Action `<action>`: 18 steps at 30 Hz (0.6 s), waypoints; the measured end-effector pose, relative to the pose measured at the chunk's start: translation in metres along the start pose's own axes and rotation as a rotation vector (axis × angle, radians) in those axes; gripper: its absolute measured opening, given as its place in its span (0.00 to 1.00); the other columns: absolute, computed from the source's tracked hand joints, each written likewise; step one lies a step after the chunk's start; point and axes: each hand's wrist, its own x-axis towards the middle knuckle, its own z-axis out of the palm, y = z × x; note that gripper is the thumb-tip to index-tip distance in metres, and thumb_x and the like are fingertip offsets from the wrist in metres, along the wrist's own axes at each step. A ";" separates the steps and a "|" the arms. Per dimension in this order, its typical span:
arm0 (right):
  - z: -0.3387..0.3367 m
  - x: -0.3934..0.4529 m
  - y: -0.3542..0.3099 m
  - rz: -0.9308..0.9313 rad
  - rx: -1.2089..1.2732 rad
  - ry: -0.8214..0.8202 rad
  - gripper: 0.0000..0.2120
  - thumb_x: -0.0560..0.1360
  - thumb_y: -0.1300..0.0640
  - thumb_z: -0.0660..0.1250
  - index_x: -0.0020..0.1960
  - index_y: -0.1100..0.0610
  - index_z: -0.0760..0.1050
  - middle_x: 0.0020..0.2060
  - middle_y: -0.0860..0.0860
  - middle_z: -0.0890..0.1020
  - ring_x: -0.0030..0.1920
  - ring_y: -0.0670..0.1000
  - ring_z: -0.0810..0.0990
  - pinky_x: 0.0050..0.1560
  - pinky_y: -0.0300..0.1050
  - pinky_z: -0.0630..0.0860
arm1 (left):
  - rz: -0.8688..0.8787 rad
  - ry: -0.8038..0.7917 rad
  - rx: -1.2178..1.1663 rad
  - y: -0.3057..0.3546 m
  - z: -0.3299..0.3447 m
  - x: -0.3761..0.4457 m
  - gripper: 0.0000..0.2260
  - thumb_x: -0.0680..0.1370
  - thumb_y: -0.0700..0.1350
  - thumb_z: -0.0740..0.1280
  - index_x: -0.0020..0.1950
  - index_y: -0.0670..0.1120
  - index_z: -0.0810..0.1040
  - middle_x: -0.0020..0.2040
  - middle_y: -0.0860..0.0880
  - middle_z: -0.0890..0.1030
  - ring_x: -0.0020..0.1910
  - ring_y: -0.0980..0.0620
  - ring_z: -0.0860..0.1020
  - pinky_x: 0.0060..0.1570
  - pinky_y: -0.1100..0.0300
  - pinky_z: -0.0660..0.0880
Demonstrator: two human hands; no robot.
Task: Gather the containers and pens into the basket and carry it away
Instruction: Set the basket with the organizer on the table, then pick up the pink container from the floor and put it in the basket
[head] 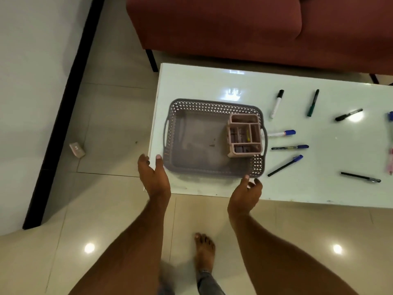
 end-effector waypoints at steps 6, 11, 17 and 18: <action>0.052 -0.088 0.019 -0.034 -0.089 -0.046 0.17 0.85 0.51 0.62 0.68 0.61 0.74 0.56 0.55 0.80 0.56 0.56 0.78 0.56 0.49 0.75 | -0.068 0.077 -0.048 -0.006 -0.051 0.046 0.22 0.83 0.46 0.66 0.75 0.41 0.69 0.72 0.43 0.74 0.71 0.46 0.73 0.66 0.58 0.68; 0.116 -0.178 0.031 -0.034 -0.121 -0.173 0.12 0.84 0.52 0.64 0.59 0.60 0.78 0.51 0.54 0.81 0.53 0.56 0.79 0.56 0.49 0.75 | -0.125 0.081 -0.094 -0.014 -0.102 0.102 0.22 0.83 0.46 0.66 0.75 0.40 0.69 0.72 0.42 0.74 0.71 0.45 0.72 0.65 0.59 0.67; 0.201 -0.279 0.035 -0.053 -0.170 -0.411 0.13 0.84 0.54 0.64 0.64 0.60 0.77 0.56 0.55 0.82 0.57 0.56 0.80 0.55 0.44 0.72 | -0.187 0.083 -0.118 -0.025 -0.181 0.187 0.21 0.83 0.47 0.65 0.74 0.41 0.69 0.72 0.42 0.74 0.72 0.45 0.72 0.68 0.55 0.68; 0.215 -0.290 0.034 -0.065 -0.185 -0.462 0.16 0.84 0.53 0.64 0.67 0.60 0.76 0.59 0.55 0.81 0.60 0.55 0.79 0.57 0.43 0.72 | -0.191 0.082 -0.113 -0.027 -0.196 0.202 0.21 0.83 0.47 0.65 0.75 0.41 0.69 0.73 0.43 0.73 0.72 0.45 0.71 0.69 0.54 0.68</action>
